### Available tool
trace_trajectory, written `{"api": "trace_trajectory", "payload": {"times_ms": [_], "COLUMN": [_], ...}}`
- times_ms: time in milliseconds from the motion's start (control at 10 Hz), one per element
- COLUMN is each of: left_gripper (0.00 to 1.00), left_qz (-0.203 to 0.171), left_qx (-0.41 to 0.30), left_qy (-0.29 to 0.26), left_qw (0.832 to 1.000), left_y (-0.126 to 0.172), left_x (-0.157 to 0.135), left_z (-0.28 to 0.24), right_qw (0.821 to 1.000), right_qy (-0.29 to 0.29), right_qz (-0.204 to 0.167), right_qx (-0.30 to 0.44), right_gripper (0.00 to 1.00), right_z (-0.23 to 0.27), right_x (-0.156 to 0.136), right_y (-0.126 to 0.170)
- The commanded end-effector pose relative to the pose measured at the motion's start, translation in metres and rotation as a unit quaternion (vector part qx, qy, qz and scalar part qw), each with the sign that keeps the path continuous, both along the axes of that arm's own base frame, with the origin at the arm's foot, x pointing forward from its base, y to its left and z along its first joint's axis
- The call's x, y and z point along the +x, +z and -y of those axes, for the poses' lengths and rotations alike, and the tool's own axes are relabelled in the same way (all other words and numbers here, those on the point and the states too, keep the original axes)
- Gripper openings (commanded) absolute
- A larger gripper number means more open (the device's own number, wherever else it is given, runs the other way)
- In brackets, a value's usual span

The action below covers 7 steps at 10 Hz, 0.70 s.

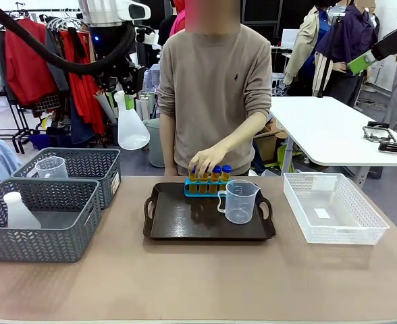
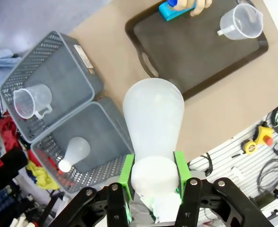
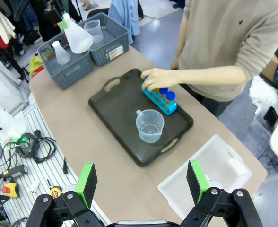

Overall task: Prepare the laboratory tools.
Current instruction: Pick up one Small flask and place it on the Handle tray.

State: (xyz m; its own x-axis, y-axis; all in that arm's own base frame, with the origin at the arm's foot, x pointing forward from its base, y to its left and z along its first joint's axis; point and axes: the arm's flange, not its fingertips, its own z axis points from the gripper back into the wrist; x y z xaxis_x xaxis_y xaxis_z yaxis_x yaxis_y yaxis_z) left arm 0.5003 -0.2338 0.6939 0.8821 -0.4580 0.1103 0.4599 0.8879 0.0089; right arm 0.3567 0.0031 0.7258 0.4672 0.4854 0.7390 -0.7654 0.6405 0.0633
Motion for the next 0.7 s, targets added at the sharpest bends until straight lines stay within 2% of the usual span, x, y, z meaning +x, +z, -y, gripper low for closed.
{"api": "trace_trajectory", "payload": {"times_ms": [0,200,300,600], "left_gripper": [0.00,0.00,0.00,0.00], "left_qz": [0.006,-0.001,0.012,-0.003], "left_qx": [0.003,0.000,0.000,0.013], "left_qy": [0.000,0.000,-0.030,-0.085], "left_qw": [1.000,1.000,0.999,0.996], "left_y": [0.002,-0.001,0.001,-0.031], "left_x": [0.001,0.001,-0.002,0.020], "left_z": [0.000,0.000,0.005,0.062], "right_qw": [1.000,1.000,1.000,1.000], "right_qy": [0.007,0.007,0.007,0.007], "right_qz": [0.002,0.002,0.002,0.002], "right_qx": [0.007,0.007,0.007,0.007], "right_gripper": [1.00,1.00,1.00,1.00], "right_z": [-0.001,-0.001,-0.001,-0.001], "right_x": [-0.001,-0.001,-0.001,-0.001], "right_y": [0.000,0.000,0.000,0.000]}}
